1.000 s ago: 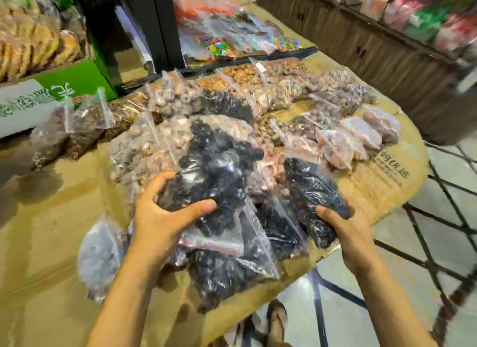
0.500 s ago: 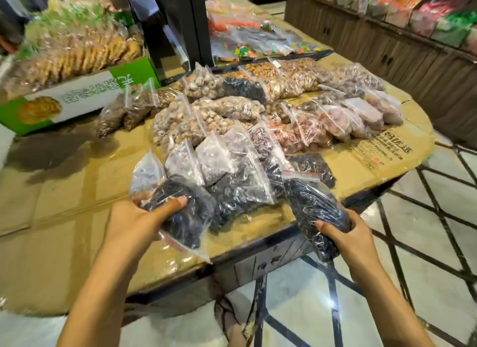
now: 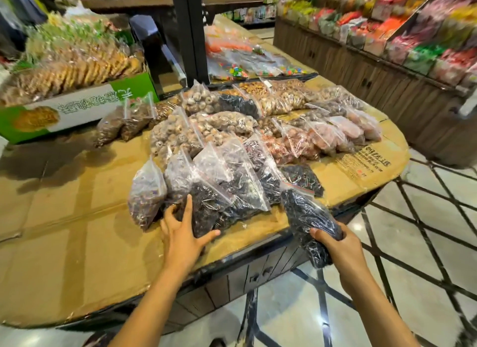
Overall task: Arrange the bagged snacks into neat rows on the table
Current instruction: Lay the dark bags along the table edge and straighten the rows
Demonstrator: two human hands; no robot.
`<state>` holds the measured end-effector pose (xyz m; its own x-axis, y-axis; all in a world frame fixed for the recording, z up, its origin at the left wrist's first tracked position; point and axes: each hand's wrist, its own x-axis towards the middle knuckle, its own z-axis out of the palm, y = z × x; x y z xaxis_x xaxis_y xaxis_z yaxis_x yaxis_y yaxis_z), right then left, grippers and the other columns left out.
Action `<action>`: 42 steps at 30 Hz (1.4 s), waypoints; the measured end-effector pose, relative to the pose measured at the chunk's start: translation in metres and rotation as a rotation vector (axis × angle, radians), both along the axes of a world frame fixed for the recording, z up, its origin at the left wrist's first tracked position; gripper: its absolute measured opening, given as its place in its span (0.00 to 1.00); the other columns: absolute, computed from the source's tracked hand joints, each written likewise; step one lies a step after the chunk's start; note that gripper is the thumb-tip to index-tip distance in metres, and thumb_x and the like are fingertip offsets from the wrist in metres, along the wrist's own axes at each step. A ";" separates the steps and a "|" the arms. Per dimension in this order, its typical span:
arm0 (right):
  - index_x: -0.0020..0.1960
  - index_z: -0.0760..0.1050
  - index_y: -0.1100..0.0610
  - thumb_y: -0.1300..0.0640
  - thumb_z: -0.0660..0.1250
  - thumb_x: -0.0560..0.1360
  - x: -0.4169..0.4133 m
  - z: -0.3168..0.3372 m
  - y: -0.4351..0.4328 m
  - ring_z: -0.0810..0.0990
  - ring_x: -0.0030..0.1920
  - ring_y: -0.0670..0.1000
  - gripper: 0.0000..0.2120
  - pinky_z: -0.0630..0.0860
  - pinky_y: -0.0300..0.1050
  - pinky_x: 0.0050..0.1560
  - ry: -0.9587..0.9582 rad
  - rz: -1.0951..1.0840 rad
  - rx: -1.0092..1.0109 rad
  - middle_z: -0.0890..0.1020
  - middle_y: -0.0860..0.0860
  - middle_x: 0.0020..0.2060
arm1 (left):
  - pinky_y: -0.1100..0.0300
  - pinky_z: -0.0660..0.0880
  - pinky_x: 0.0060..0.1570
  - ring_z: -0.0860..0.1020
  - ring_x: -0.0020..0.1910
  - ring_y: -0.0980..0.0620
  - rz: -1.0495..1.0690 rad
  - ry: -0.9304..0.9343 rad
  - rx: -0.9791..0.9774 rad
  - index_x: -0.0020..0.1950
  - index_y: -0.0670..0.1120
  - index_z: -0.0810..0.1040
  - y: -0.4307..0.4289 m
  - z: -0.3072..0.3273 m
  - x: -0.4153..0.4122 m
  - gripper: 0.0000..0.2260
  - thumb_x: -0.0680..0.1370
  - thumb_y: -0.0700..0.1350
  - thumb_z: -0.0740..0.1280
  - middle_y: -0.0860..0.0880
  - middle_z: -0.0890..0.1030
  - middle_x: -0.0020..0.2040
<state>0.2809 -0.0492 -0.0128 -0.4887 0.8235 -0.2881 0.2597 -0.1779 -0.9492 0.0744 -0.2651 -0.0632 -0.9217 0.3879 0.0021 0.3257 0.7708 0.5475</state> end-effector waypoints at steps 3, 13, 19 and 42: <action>0.53 0.76 0.60 0.61 0.72 0.70 -0.013 0.001 0.003 0.83 0.39 0.54 0.13 0.76 0.44 0.36 0.004 -0.017 0.005 0.83 0.56 0.41 | 0.46 0.65 0.65 0.62 0.68 0.38 -0.045 -0.043 0.048 0.77 0.60 0.46 -0.003 -0.012 -0.011 0.49 0.65 0.65 0.72 0.38 0.62 0.70; 0.49 0.76 0.57 0.64 0.69 0.72 -0.044 0.002 0.039 0.82 0.31 0.44 0.08 0.76 0.36 0.31 0.005 -0.027 0.040 0.82 0.53 0.39 | 0.40 0.68 0.64 0.63 0.69 0.42 -0.306 0.058 0.138 0.73 0.70 0.48 -0.024 -0.029 -0.040 0.42 0.64 0.68 0.66 0.42 0.65 0.69; 0.47 0.75 0.54 0.61 0.76 0.65 -0.056 -0.002 0.090 0.82 0.32 0.45 0.14 0.77 0.39 0.32 -0.012 0.060 0.103 0.82 0.54 0.41 | 0.40 0.64 0.67 0.60 0.71 0.43 -0.289 0.031 0.054 0.70 0.74 0.45 -0.023 -0.030 -0.042 0.39 0.64 0.73 0.61 0.43 0.63 0.73; 0.74 0.41 0.37 0.32 0.76 0.51 -0.106 -0.057 0.323 0.53 0.74 0.55 0.62 0.57 0.59 0.72 -0.383 1.262 0.659 0.55 0.50 0.75 | 0.55 0.40 0.73 0.40 0.75 0.56 -0.129 0.087 -0.161 0.77 0.54 0.42 0.247 0.030 0.074 0.50 0.64 0.78 0.55 0.54 0.44 0.78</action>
